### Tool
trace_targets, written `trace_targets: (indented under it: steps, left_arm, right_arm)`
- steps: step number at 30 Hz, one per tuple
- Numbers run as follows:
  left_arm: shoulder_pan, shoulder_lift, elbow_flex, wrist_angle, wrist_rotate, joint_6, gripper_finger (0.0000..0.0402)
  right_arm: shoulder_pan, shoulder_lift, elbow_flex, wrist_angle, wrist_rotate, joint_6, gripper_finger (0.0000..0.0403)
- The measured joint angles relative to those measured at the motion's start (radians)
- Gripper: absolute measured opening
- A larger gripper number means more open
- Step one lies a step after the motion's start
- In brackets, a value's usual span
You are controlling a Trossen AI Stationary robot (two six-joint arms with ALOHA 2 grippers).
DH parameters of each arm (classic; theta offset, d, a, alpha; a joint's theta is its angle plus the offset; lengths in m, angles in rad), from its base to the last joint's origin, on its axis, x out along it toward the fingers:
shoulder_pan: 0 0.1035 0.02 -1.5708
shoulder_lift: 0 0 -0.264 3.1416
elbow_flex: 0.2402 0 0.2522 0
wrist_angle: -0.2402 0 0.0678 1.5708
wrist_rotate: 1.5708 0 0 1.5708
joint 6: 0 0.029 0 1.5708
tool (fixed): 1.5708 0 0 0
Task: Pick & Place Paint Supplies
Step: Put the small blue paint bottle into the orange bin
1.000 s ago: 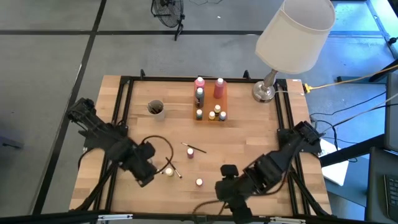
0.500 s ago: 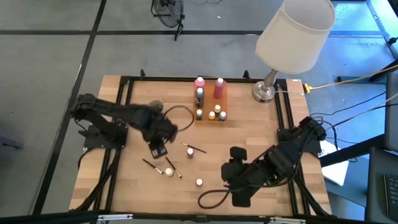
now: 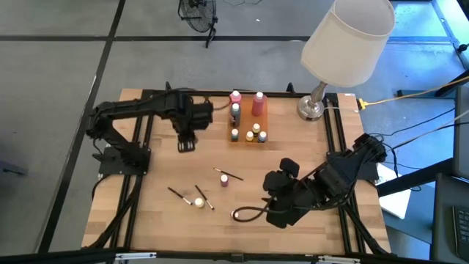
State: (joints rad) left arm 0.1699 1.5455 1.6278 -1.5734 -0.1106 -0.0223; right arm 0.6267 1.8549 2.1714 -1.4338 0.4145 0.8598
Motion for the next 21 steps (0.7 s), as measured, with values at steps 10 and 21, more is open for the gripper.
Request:
trace_targets:
  steps: [10, 21]
  left_arm:
    - [0.086, 0.048, 0.190, 0.001, -0.105, 0.311, 0.0116]
    - [0.095, 0.185, 0.337, 0.014, -0.060, 0.495, 0.0116]
  right_arm:
    - [-0.054, 0.000, 0.000, 0.061, 0.073, 0.052, 0.0217]
    - [-0.103, -0.001, 0.000, 0.094, 0.101, -0.047, 0.0217]
